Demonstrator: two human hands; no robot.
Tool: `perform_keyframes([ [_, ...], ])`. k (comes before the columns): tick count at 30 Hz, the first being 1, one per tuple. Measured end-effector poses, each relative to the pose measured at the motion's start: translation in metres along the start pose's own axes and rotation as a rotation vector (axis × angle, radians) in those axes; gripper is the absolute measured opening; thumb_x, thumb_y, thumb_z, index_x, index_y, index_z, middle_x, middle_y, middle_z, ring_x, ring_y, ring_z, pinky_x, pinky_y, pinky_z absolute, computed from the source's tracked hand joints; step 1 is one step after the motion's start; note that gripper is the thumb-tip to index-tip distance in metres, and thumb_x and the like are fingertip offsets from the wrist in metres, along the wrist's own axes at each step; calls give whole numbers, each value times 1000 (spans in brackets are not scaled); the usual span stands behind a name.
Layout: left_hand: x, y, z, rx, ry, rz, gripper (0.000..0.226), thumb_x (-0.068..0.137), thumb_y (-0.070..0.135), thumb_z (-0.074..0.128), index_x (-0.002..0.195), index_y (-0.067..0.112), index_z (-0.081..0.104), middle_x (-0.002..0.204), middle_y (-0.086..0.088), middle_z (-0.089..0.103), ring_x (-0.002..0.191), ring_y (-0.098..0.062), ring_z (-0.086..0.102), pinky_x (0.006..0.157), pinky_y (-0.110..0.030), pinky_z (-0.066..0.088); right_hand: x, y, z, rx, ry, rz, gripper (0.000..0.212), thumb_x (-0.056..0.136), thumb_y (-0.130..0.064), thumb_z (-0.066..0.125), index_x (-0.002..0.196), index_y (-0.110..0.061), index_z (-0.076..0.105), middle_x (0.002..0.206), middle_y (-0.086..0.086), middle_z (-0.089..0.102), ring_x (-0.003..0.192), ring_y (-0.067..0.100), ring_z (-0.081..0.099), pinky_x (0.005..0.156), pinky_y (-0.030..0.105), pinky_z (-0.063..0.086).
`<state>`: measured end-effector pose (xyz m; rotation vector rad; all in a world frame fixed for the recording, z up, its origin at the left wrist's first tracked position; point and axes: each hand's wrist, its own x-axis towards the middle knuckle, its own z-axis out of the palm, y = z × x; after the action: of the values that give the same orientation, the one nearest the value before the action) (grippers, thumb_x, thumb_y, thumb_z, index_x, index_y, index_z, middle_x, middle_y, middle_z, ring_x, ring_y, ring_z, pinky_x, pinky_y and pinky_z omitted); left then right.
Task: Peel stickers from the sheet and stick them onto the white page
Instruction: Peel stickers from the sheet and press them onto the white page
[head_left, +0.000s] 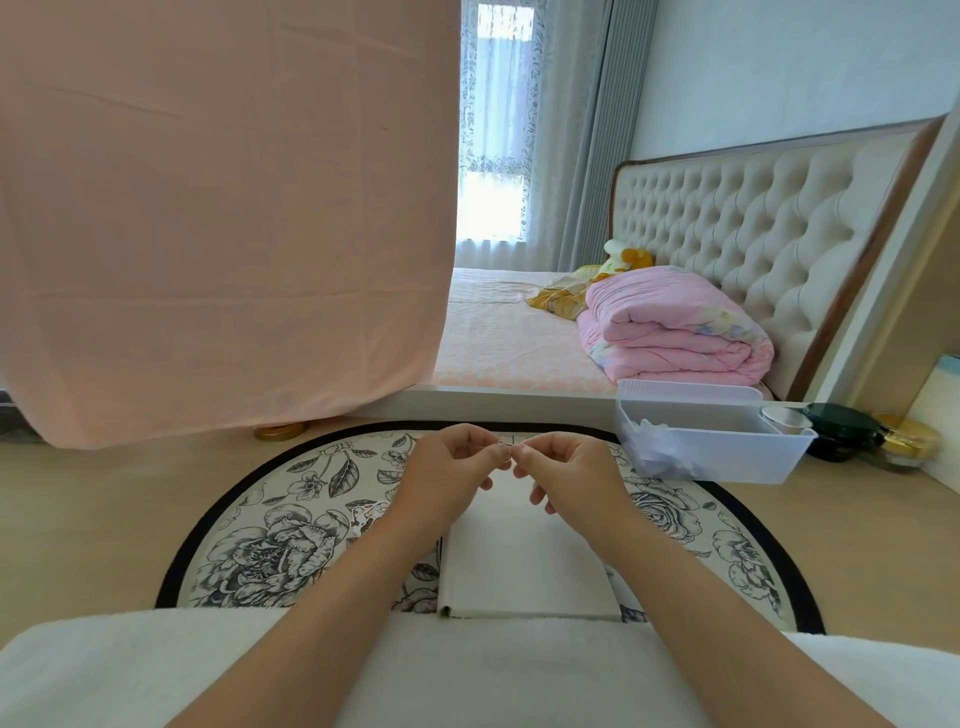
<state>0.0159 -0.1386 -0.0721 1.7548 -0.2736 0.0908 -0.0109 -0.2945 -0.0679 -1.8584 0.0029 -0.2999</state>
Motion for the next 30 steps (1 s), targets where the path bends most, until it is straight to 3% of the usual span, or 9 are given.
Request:
perform_keyframes([
  [4, -1, 0, 3, 37, -12, 6, 6, 87, 19, 72, 84, 14, 73, 81, -3, 75, 63, -8, 63, 54, -16, 42, -1, -1, 3, -96, 49, -22, 14, 84, -15, 68, 73, -18, 75, 72, 1, 74, 55, 10, 61, 52, 25, 51],
  [6, -1, -1, 4, 60, -17, 21, 7, 86, 22, 72, 82, 16, 73, 82, -5, 74, 64, -10, 63, 59, -26, 48, 1, 1, 3, -187, 96, -42, 13, 80, -20, 70, 69, -25, 74, 67, -7, 72, 55, 6, 61, 57, 31, 54],
  [8, -1, -2, 4, 90, -20, 37, 8, 86, 25, 73, 80, 20, 73, 80, -4, 73, 66, -14, 65, 69, -38, 54, 0, 3, 2, -309, 147, -87, 10, 79, -27, 71, 69, -29, 73, 62, -15, 69, 55, 1, 59, 59, 26, 51],
  [12, -1, -4, 7, 177, 5, 62, 7, 84, 28, 72, 76, 28, 72, 72, 9, 70, 73, -15, 68, 69, -32, 52, -2, 6, 2, -602, 220, -287, 8, 82, -37, 70, 80, -31, 75, 71, -19, 69, 62, 1, 59, 64, 27, 53],
  [15, -2, -4, 8, 173, 29, 49, 7, 84, 29, 71, 77, 30, 73, 72, 10, 72, 71, -12, 69, 71, -33, 55, -3, 7, 2, -657, 242, -388, 9, 84, -38, 71, 81, -31, 76, 71, -18, 68, 62, 1, 58, 63, 26, 52],
  [18, -3, -2, 6, 158, 44, 40, 9, 87, 27, 70, 79, 26, 73, 75, 6, 74, 68, -13, 68, 67, -29, 55, -4, 4, 3, -520, 185, -330, 11, 84, -32, 71, 73, -33, 74, 69, -17, 69, 57, 2, 57, 58, 20, 49],
  [22, -1, 3, -3, 58, 9, 23, 9, 91, 23, 70, 86, 16, 73, 79, 2, 75, 62, -6, 64, 54, -13, 44, -3, -10, -1, 156, -63, 73, 18, 94, -20, 65, 85, -13, 79, 80, 2, 75, 60, 16, 61, 57, 30, 50],
  [26, -1, 7, -8, 45, -67, 35, 8, 91, 22, 70, 87, 15, 74, 79, 2, 75, 61, -4, 62, 54, -11, 43, -2, -7, -9, 229, -165, 142, 18, 94, -25, 68, 95, -11, 79, 90, 7, 76, 68, 18, 63, 64, 32, 52],
  [30, 0, 7, -10, 42, -73, 42, 7, 91, 20, 71, 85, 16, 73, 76, 2, 74, 59, -3, 61, 53, -11, 44, -2, -7, -7, 158, -128, 68, 15, 93, -22, 70, 91, -11, 79, 83, 6, 75, 64, 17, 62, 58, 30, 52],
])
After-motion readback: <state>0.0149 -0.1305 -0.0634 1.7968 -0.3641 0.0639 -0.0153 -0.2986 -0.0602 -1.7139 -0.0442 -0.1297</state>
